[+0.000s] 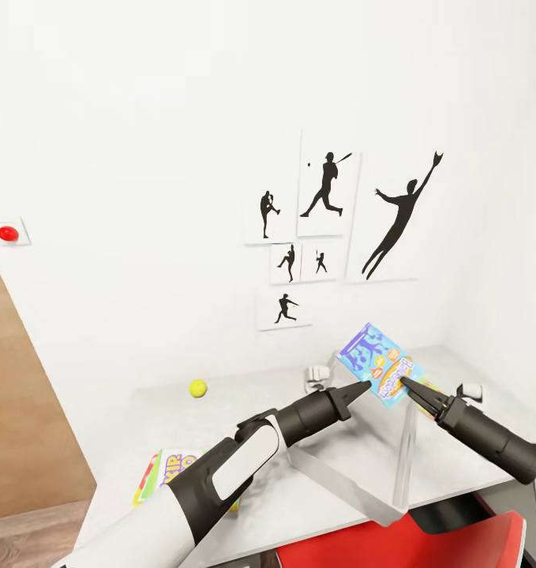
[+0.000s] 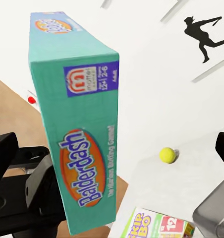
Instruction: Put all the toys in the child's room - the three board games (two on the bed and one on the table), the two jigsaw puzzles on the table, and the tennis ball on the table - inside the toy box on the table in the child's room.
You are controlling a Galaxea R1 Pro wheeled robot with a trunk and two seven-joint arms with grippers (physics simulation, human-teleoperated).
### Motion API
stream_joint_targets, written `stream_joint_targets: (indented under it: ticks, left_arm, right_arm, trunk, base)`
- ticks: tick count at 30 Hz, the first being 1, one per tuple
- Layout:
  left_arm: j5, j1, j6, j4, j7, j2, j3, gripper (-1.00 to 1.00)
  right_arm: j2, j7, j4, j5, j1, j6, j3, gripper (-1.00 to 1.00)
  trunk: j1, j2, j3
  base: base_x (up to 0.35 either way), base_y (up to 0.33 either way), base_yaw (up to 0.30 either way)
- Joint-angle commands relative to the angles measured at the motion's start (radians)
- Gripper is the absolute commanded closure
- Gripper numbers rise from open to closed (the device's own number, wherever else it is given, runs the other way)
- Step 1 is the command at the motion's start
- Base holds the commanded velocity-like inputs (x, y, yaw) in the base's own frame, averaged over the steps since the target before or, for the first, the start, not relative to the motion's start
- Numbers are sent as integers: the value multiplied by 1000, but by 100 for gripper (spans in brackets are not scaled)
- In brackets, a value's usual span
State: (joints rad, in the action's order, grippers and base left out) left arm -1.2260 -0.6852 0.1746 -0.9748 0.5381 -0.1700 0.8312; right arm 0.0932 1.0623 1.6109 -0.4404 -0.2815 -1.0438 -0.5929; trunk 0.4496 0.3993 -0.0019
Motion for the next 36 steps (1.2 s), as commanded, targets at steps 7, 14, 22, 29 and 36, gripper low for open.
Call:
stream_joint_targets:
  ticks: [7, 14, 22, 29, 36]
  left_arm:
    - [-10, 0, 9, -4, 1, -2, 0, 100]
    - [-11, 0, 9, -16, -1, -3, 0, 100]
    - [-16, 0, 11, -23, -2, -3, 0, 100]
    - [-33, 0, 11, -25, -3, -3, 0, 100]
    - [-40, 0, 13, -25, -4, -3, 0, 100]
  right_arm:
    - [-1, 5, 0, 4, -1, -3, 23, -100]
    - [-1, 5, 0, 5, -1, -3, 31, -100]
    - [-1, 5, 0, 5, -1, -3, 34, -100]
    - [-1, 5, 0, 5, -1, -3, 34, -100]
    - [0, 5, 0, 5, -1, -3, 34, -100]
  trunk:
    - [0, 1, 0]
    - [0, 1, 0]
    - [0, 1, 0]
    - [0, 1, 0]
    - [0, 1, 0]
  base:
    - [0, 0, 0]
    - [0, 0, 0]
    - [0, 0, 0]
    - [0, 0, 0]
    - [0, 0, 0]
